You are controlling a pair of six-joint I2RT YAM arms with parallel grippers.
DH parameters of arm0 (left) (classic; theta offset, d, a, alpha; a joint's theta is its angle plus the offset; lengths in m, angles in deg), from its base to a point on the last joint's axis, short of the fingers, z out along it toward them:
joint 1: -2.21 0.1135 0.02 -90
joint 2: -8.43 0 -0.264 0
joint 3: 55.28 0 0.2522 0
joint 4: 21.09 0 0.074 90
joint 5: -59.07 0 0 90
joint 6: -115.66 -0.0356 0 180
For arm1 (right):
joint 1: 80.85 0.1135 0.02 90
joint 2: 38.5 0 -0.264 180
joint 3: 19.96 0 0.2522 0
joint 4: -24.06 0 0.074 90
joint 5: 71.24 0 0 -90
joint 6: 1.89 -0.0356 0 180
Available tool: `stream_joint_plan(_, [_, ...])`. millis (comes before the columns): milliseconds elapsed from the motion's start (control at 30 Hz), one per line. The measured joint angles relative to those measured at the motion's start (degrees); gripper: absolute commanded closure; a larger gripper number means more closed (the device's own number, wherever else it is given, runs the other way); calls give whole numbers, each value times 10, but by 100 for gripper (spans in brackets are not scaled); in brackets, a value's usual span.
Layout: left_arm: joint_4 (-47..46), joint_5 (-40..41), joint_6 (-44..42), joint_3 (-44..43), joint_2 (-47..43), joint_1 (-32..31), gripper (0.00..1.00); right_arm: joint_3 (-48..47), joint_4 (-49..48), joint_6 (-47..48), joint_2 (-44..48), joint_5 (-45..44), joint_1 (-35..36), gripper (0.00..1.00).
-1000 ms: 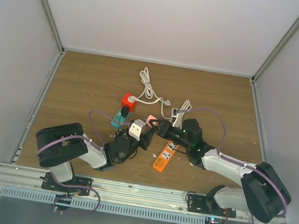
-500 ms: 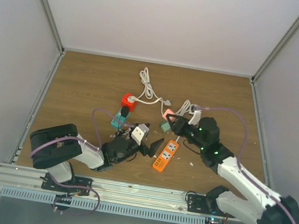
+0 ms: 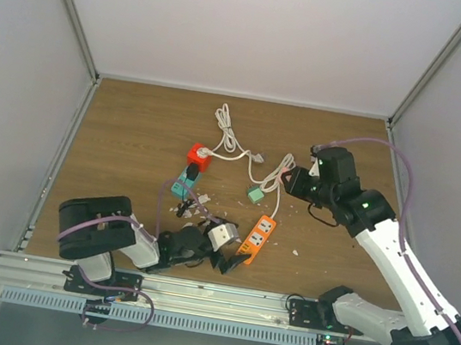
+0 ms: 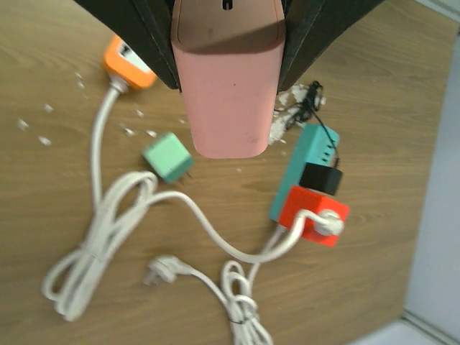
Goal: Insert the plug
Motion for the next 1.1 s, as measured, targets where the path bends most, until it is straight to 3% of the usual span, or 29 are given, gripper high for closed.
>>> stream_joint_plan(233, [-10, 17, -23, -5, 54, -29, 1, -56, 177, -19, -56, -1, 1, 100])
stream_joint_plan(467, [-48, 38, -34, -5, 85, -38, 1, -76, 260, -17, -156, 52, 1, 100])
stream_joint_plan(767, [-151, 71, -33, -11, 171, -39, 1, -167, 301, -11, -317, 92, 5, 99])
stream_joint_plan(1100, [-222, 78, -34, -8, 203, -40, 1, -64, 309, -73, -319, 153, 20, 100])
